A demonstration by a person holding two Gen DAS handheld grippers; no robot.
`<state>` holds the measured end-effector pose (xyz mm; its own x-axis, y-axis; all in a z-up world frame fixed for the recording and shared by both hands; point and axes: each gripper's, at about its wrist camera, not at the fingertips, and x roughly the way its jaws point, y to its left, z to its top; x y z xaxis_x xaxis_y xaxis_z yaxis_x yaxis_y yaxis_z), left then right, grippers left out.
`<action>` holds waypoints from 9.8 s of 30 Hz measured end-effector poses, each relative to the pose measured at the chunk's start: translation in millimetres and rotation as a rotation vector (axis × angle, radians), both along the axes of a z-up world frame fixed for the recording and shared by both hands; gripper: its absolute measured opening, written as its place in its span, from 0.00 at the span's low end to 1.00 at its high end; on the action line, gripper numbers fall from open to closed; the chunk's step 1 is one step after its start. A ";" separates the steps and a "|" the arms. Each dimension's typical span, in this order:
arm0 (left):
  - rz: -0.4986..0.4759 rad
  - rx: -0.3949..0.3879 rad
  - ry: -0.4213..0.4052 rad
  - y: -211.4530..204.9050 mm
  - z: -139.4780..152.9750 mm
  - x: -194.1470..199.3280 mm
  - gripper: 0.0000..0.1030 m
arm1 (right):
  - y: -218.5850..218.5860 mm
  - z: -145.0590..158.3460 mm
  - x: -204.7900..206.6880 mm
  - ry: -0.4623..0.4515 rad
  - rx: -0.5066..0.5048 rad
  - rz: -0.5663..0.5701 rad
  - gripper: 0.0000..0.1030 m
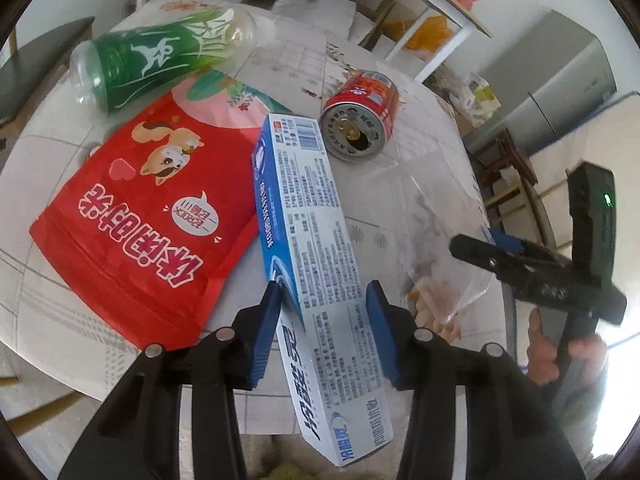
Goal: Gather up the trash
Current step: 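Lift the toothpaste box and the clear container off the table, then carry both items over the blue wastebasket and open both tools, then move both open tools back toward the table, then grasp the red can with the left tool and lift it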
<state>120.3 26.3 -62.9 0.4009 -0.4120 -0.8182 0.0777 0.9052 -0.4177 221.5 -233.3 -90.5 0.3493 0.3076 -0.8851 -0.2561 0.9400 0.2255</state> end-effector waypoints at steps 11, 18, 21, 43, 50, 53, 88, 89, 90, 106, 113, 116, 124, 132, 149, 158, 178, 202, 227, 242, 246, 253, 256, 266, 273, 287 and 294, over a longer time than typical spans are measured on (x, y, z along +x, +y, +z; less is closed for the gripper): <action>-0.080 0.054 -0.066 8.2 3.8 -17.3 0.38 | 16.8 -7.9 -7.6 -0.027 -0.138 0.042 0.82; -0.195 0.090 -0.118 -3.3 4.9 -34.4 0.38 | 7.4 -7.7 -30.7 -0.014 -0.150 -0.003 0.81; -0.231 0.088 -0.127 -11.8 4.1 -34.2 0.38 | -9.1 -7.7 -40.5 -0.003 -0.142 -0.098 0.81; -0.322 0.097 -0.164 -57.9 0.1 3.2 0.38 | -47.2 -15.2 -32.0 0.034 -0.166 -0.236 0.92; -0.312 0.084 -0.157 -54.3 -0.7 4.7 0.38 | -42.9 -27.0 -32.0 0.084 -0.177 -0.228 0.92; -0.310 0.079 -0.152 -52.5 -0.8 6.0 0.38 | -44.5 -25.9 -35.8 0.099 -0.149 -0.233 0.92; -0.278 0.135 -0.084 -60.5 -6.0 33.7 0.46 | -46.9 -21.3 -45.2 0.034 -0.090 -0.292 0.87; -0.276 0.141 -0.085 -61.0 -5.9 35.0 0.48 | -47.6 -21.1 -45.3 0.033 -0.087 -0.295 0.87; -0.275 0.151 -0.088 -61.8 -5.8 35.6 0.48 | -48.5 -20.5 -45.8 0.030 -0.086 -0.299 0.87; -0.299 0.286 -0.158 -85.4 -5.6 43.5 0.34 | -50.6 -21.4 -47.9 0.017 -0.085 -0.326 0.84; -0.298 0.297 -0.171 -87.8 -6.5 42.2 0.33 | -52.0 -22.0 -46.1 0.016 -0.101 -0.324 0.84; -0.296 0.298 -0.172 -88.1 -6.4 41.8 0.32 | -52.1 -21.7 -45.3 0.014 -0.102 -0.323 0.84; -0.288 0.296 -0.185 -87.4 -3.3 40.9 0.32 | -50.1 -19.1 -48.0 -0.001 -0.116 -0.305 0.80; -0.288 0.289 -0.204 -86.0 1.5 35.5 0.32 | -49.7 -15.8 -50.9 -0.008 -0.127 -0.308 0.80; -0.282 0.269 -0.238 -83.0 15.8 24.3 0.32 | -61.8 1.1 -57.3 -0.043 -0.093 -0.351 0.79; -0.286 0.263 -0.259 -83.0 23.8 20.5 0.32 | -62.5 7.7 -60.6 -0.060 -0.081 -0.358 0.79; -0.287 0.256 -0.295 -85.0 37.0 10.3 0.32 | -65.1 17.4 -66.9 -0.091 -0.054 -0.371 0.79; -0.525 0.083 -0.349 -172.4 94.2 12.3 0.32 | -206.2 58.1 -147.7 -0.225 0.145 -0.765 0.79; -0.864 0.053 0.153 -469.1 -19.2 32.2 0.45 | -390.2 -183.0 -208.4 0.104 1.043 -1.297 0.84; -0.783 0.041 0.057 -407.7 -1.4 44.3 0.61 | -398.2 -261.5 -195.7 0.213 0.836 -1.408 0.88; -0.770 0.015 0.039 -387.4 10.4 44.9 0.61 | -398.3 -257.0 -203.9 0.176 0.823 -1.398 0.88; -0.749 -0.014 -0.028 -344.1 34.3 35.9 0.63 | -386.7 -238.5 -207.9 0.134 0.844 -1.338 0.88; -0.743 -0.018 -0.077 -318.1 47.3 31.3 0.65 | -380.3 -223.2 -212.6 0.108 0.821 -1.319 0.88; -0.671 -0.015 -0.187 -215.5 58.0 18.3 0.70 | -347.0 -136.4 -200.0 -0.004 0.629 -1.163 0.88; -0.535 0.007 -0.244 -134.0 48.2 14.7 0.72 | -300.9 -74.0 -146.8 -0.038 0.528 -0.964 0.88; -0.275 -0.008 -0.348 -15.6 59.8 33.1 0.74 | -144.0 -15.3 25.9 0.034 0.636 -0.482 0.88; -0.259 0.079 -0.333 -32.5 73.7 86.2 0.74 | -99.6 -10.6 84.7 0.081 0.658 -0.433 0.87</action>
